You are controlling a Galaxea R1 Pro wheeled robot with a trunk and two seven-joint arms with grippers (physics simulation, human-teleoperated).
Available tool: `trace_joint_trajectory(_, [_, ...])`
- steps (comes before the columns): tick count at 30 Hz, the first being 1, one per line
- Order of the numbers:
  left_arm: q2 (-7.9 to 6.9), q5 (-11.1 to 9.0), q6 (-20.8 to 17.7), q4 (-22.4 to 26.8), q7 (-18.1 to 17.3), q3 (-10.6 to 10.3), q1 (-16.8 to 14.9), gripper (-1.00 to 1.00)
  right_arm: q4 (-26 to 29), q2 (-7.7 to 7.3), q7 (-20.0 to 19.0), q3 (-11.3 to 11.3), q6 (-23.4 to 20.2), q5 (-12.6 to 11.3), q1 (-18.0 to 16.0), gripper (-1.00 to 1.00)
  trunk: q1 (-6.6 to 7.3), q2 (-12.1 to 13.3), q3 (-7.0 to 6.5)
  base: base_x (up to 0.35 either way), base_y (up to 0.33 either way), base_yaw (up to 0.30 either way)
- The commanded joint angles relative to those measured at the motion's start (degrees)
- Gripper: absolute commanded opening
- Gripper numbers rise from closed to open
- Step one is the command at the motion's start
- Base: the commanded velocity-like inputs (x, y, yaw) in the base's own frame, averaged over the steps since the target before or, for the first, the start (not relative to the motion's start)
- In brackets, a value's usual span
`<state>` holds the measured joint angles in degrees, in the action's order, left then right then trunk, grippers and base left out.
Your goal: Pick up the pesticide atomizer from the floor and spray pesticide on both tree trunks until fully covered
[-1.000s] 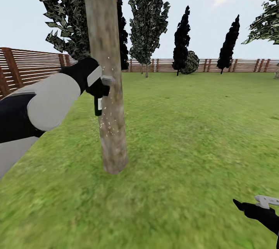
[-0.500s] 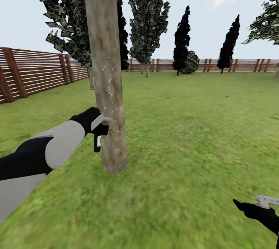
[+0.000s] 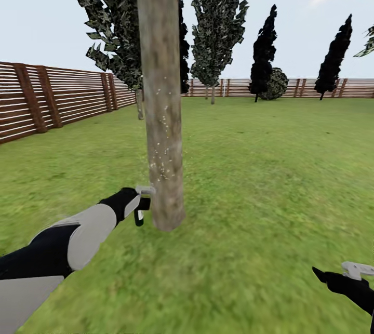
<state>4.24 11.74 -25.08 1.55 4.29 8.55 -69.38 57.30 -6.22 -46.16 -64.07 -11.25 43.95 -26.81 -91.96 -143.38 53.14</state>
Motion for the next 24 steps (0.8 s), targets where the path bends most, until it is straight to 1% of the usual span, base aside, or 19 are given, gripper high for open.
trace_joint_trajectory(1, [-0.06,-2.44,1.43,0.13,-0.04,-0.21,1.48,-1.0,0.0,0.05,-0.05,0.0,0.0,0.0,0.0,1.0,0.01,0.0,-0.01,0.086,-0.238,0.012])
trace_joint_trajectory(2, [-0.16,-3.65,2.26,0.23,-0.01,-0.21,2.23,-1.0,0.0,0.06,-0.08,0.0,0.0,0.0,0.0,1.0,0.01,0.0,-0.01,0.11,-0.278,0.005])
trace_joint_trajectory(5, [-0.2,-4.41,2.84,0.21,0.01,-0.24,2.69,-1.0,0.0,0.07,-0.22,0.06,-0.02,0.0,0.0,1.0,0.01,0.0,-0.01,0.112,-0.297,0.002])
trace_joint_trajectory(8, [-0.14,-4.52,2.92,0.2,0.0,-0.28,2.75,-1.0,0.0,0.15,-0.19,0.09,0.0,0.0,0.0,1.0,0.01,0.0,-0.01,0.113,-0.305,0.13])
trace_joint_trajectory(11, [-0.04,-4.58,2.93,0.13,0.02,-0.29,2.76,-1.0,0.0,0.15,-0.11,0.09,-0.01,0.0,0.0,1.0,0.01,0.0,-0.01,0.095,-0.308,0.233])
trace_joint_trajectory(17, [-0.02,-4.61,2.85,0.06,0.09,-0.29,2.76,-1.0,0.0,0.16,-0.07,0.16,0.0,0.0,0.0,1.0,0.01,0.0,-0.01,0.008,-0.321,0.251])
trace_joint_trajectory(24, [-0.02,-4.62,2.84,0.03,0.11,-0.29,2.76,-1.0,-0.04,0.14,-0.1,0.18,0.03,0.08,0.0,1.0,0.01,0.0,-0.01,0.0,-0.331,0.038])
